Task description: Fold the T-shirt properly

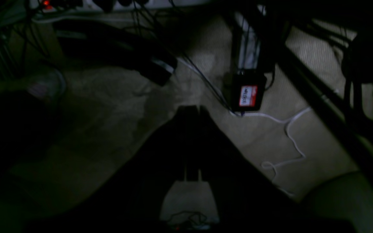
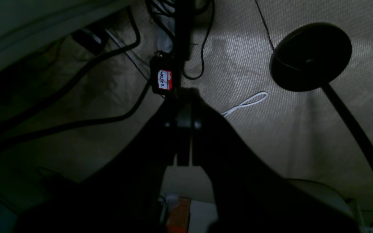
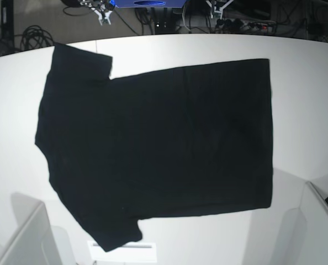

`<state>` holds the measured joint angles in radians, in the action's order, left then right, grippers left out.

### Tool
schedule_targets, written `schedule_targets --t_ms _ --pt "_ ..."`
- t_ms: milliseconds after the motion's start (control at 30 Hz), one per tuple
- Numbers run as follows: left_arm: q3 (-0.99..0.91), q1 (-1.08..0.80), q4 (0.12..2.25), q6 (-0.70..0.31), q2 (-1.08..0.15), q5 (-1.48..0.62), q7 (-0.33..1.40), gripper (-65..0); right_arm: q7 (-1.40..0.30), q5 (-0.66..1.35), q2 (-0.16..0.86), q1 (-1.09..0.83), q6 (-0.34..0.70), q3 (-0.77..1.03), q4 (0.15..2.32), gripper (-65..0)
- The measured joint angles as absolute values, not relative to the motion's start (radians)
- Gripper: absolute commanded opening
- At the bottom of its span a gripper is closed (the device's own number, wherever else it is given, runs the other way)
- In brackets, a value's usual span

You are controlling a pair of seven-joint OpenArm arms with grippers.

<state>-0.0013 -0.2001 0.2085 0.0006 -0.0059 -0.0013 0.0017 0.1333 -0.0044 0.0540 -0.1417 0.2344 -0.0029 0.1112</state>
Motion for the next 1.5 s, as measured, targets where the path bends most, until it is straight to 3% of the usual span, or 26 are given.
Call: schedule_targets --t_ms 200,633,700,833,900,1067,1500 --pt "-0.001 -0.208 0.210 0.001 -0.006 -0.001 0.000 -65.0 0.127 -0.005 0.049 -0.142 0.131 -0.003 0.111 -65.0" --pt "0.001 -0.233 0.239 0.001 -0.006 -0.001 -0.007 -65.0 0.136 -0.003 0.049 -0.149 0.131 0.001 0.111 -65.0" --pt "0.009 -0.263 0.307 0.001 -0.006 -0.001 -0.014 -65.0 0.198 0.000 0.049 -0.168 0.131 0.001 0.120 -65.0" --pt "0.010 -0.368 0.463 -0.044 -0.012 0.002 -0.145 -65.0 0.227 -0.001 0.056 -0.264 0.131 0.003 0.237 -65.0" --pt "0.013 -0.386 0.463 -0.079 -0.023 -0.002 -0.130 -65.0 0.218 -0.001 0.063 -0.316 0.131 0.032 0.302 -65.0" --pt "0.006 -0.446 0.496 -0.076 -0.048 -0.002 -0.152 -65.0 0.219 0.001 0.063 -0.425 0.131 0.174 0.466 -65.0" --pt "-0.003 -0.703 0.852 -0.071 -0.118 -0.002 -0.251 -65.0 0.212 -0.003 0.021 -0.675 0.134 0.344 0.871 -65.0"
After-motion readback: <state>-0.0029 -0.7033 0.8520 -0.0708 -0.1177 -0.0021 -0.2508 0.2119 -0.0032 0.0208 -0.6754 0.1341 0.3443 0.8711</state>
